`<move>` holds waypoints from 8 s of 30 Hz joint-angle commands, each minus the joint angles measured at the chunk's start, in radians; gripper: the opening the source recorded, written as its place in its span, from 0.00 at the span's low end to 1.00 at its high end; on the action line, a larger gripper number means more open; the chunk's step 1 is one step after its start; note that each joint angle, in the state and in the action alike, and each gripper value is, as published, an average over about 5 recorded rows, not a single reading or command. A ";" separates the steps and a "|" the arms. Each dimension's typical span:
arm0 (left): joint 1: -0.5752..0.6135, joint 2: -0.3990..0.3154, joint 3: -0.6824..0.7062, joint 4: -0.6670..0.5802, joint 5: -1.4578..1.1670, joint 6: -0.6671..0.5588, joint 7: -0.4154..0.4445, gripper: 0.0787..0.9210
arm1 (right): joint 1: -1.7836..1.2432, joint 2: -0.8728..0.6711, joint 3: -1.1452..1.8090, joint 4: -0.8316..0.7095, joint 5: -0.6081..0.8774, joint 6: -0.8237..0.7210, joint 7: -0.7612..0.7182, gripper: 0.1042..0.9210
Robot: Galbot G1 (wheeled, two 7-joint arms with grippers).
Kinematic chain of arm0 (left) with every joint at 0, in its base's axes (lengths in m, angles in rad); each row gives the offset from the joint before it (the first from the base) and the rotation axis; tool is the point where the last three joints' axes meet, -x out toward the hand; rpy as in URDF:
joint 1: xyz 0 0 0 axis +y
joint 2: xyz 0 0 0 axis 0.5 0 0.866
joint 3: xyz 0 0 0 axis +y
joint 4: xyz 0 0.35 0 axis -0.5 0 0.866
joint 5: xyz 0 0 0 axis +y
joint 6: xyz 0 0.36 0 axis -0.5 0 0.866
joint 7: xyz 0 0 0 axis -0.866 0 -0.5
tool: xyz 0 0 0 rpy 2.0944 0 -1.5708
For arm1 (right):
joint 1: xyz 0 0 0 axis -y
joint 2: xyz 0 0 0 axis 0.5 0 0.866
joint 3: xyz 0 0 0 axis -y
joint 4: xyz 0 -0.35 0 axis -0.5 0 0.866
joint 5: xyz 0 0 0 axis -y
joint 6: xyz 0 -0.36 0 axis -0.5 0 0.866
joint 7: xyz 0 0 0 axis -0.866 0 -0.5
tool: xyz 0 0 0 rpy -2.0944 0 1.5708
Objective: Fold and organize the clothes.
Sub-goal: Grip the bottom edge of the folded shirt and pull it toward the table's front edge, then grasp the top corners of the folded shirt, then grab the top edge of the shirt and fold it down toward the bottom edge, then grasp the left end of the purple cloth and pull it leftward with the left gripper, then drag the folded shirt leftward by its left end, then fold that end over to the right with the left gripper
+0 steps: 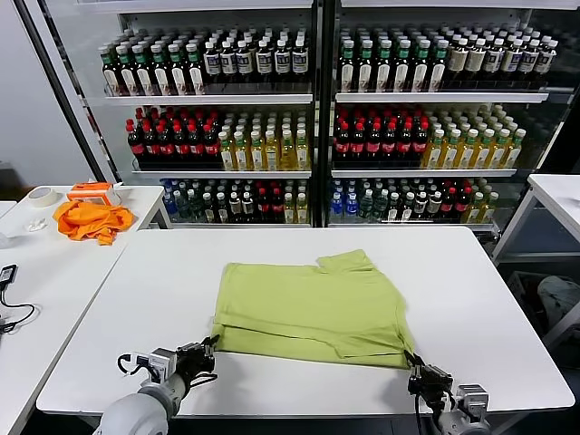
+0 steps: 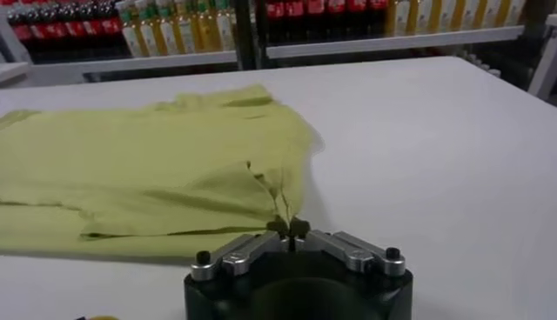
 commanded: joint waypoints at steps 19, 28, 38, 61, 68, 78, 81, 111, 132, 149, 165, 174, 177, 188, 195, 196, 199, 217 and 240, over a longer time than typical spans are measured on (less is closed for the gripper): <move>0.135 0.115 -0.145 -0.237 -0.090 0.001 -0.028 0.21 | -0.059 -0.034 0.107 0.240 0.018 -0.151 0.056 0.36; -0.158 0.126 -0.032 -0.013 -0.133 -0.041 0.018 0.52 | 0.412 -0.059 -0.027 0.059 0.178 -0.171 0.155 0.68; -0.483 0.057 0.161 0.330 -0.113 -0.096 0.072 0.84 | 0.827 0.060 -0.276 -0.339 0.175 -0.170 0.185 0.88; -0.657 0.014 0.244 0.630 -0.074 -0.122 0.242 0.88 | 1.036 0.342 -0.354 -0.889 -0.076 -0.116 0.095 0.88; -0.664 -0.003 0.250 0.646 -0.076 -0.133 0.259 0.88 | 1.033 0.353 -0.353 -0.896 -0.066 -0.105 0.103 0.88; -0.654 -0.016 0.257 0.646 -0.071 -0.132 0.277 0.88 | 1.020 0.344 -0.348 -0.871 -0.054 -0.108 0.118 0.88; -0.646 -0.018 0.253 0.646 -0.069 -0.133 0.279 0.88 | 1.014 0.341 -0.348 -0.859 -0.037 -0.109 0.127 0.83; -0.463 0.014 0.154 0.412 -0.178 -0.252 0.267 0.00 | 0.877 0.170 -0.356 -0.473 0.039 -0.116 0.078 0.00; -0.197 0.105 0.038 0.218 -0.180 -0.285 0.261 0.00 | 0.421 0.078 -0.242 -0.097 0.039 -0.103 0.073 0.00; -0.183 0.109 0.038 0.250 -0.149 -0.299 0.301 0.00 | 0.371 0.062 -0.220 -0.085 0.037 -0.115 0.073 0.00; -0.097 0.116 -0.021 0.155 -0.154 -0.203 0.256 0.00 | 0.364 0.067 -0.218 -0.098 0.038 -0.117 0.067 0.00; -0.042 0.111 -0.046 0.104 -0.102 -0.153 0.246 0.00 | 0.349 0.069 -0.221 -0.097 0.026 -0.120 0.069 0.00; -0.045 0.105 -0.051 0.094 -0.102 -0.156 0.218 0.01 | 0.345 0.067 -0.215 -0.091 0.008 -0.116 0.068 0.02; -0.048 0.073 -0.025 0.012 -0.180 -0.168 -0.074 0.34 | 0.246 0.037 -0.111 -0.005 -0.064 -0.059 0.033 0.38; -0.062 0.011 0.067 0.040 -0.186 -0.173 -0.233 0.59 | 0.185 0.038 -0.068 0.023 -0.068 -0.052 0.031 0.62; -0.069 0.004 0.075 0.052 -0.187 -0.175 -0.245 0.62 | 0.182 0.039 -0.069 0.019 -0.070 -0.052 0.033 0.66; -0.082 -0.011 0.093 0.067 -0.193 -0.174 -0.267 0.72 | 0.177 0.044 -0.071 0.010 -0.075 -0.051 0.035 0.77; -0.095 -0.045 0.143 0.084 -0.181 -0.188 -0.311 0.53 | 0.180 0.068 -0.096 -0.015 -0.096 -0.040 0.035 0.88; -0.051 0.064 -0.158 -0.056 0.177 -0.008 -0.226 0.03 | 0.193 0.052 -0.081 -0.009 -0.068 -0.032 0.026 0.88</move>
